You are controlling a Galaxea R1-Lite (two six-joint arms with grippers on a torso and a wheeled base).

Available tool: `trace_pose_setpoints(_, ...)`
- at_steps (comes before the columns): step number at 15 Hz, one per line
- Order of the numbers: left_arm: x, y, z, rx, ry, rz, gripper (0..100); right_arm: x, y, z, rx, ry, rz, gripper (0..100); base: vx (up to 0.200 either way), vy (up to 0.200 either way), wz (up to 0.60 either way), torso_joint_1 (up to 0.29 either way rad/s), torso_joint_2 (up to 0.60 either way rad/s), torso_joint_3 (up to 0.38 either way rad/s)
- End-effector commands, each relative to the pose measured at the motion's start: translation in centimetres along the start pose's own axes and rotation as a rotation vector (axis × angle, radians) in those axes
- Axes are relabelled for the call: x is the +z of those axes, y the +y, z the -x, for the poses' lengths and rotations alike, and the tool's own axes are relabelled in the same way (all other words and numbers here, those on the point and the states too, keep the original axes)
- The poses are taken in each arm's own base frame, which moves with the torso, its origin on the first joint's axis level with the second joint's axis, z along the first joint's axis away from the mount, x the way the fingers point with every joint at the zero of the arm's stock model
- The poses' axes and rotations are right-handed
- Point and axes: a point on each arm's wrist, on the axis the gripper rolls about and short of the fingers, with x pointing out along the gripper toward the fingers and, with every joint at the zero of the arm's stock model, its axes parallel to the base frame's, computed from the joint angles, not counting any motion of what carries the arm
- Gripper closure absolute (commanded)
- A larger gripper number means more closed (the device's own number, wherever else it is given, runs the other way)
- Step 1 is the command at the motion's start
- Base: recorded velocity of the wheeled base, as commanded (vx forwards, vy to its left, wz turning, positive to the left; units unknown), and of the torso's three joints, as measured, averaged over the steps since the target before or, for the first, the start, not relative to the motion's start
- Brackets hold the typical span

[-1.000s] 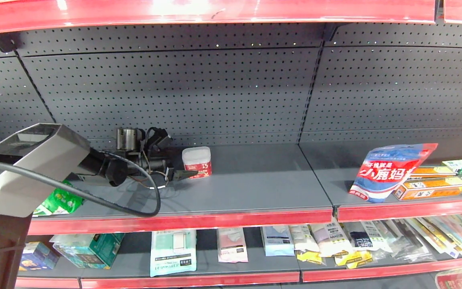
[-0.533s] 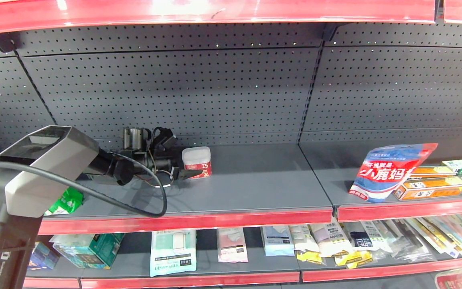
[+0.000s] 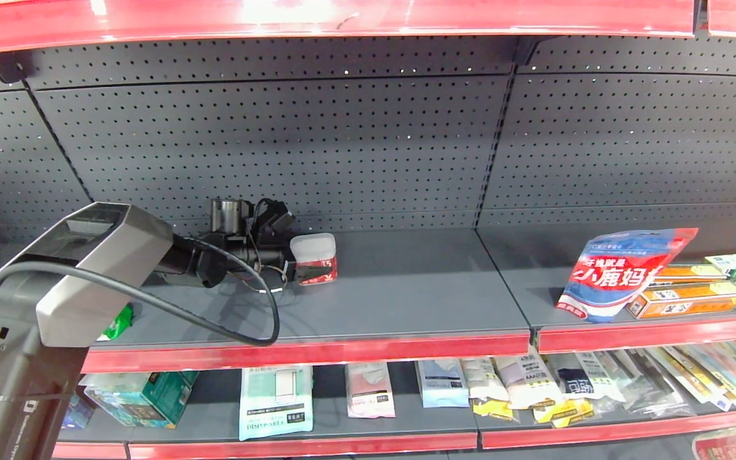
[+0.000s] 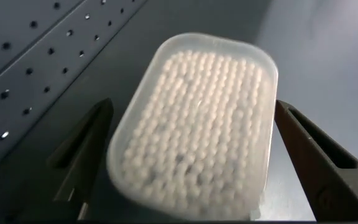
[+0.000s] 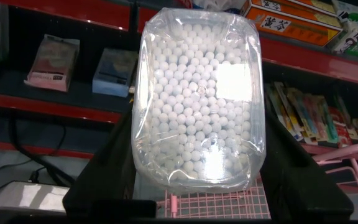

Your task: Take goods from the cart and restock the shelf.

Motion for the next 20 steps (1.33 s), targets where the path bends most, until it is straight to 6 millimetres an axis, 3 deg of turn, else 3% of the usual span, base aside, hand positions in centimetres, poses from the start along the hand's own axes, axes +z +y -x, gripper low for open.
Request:
trace_pose_setpoints(1, -0.2, 0.2, -0.2, 0.000, -0.002, -0.003, 0, 0.0, 0.0, 0.0, -0.001, 0.002, 0.001, 100, 0.000, 0.000, 0.00, 0.000, 0.00, 0.000)
trace_pose_setpoints(7, -0.9, 0.1, -0.5, -0.005, 0.006, 0.007, 0, 0.0, 0.0, -0.1, 0.003, 0.012, 0.000, 100, 0.000, 0.000, 0.00, 0.000, 0.00, 0.000)
trace_pose_setpoints(8, -0.9, 0.1, -0.5, -0.005, 0.006, 0.007, 100, 0.0, 0.0, -0.1, 0.003, 0.012, 0.000, 100, 0.000, 0.000, 0.00, 0.000, 0.00, 0.000)
trace_pose_setpoints(16, -0.4, -0.1, -0.2, -0.030, -0.010, -0.001, 100, 0.0, 0.0, -0.2, 0.006, 0.019, -0.001, 100, 0.000, 0.000, 0.00, 0.000, 0.00, 0.000)
trace_pose_setpoints(20, 0.8, -1.1, 1.9, -0.080, -0.033, -0.005, 100, 0.1, 0.0, -0.2, 0.008, 0.025, -0.001, 100, 0.000, 0.000, 0.00, 0.000, 0.00, 0.000)
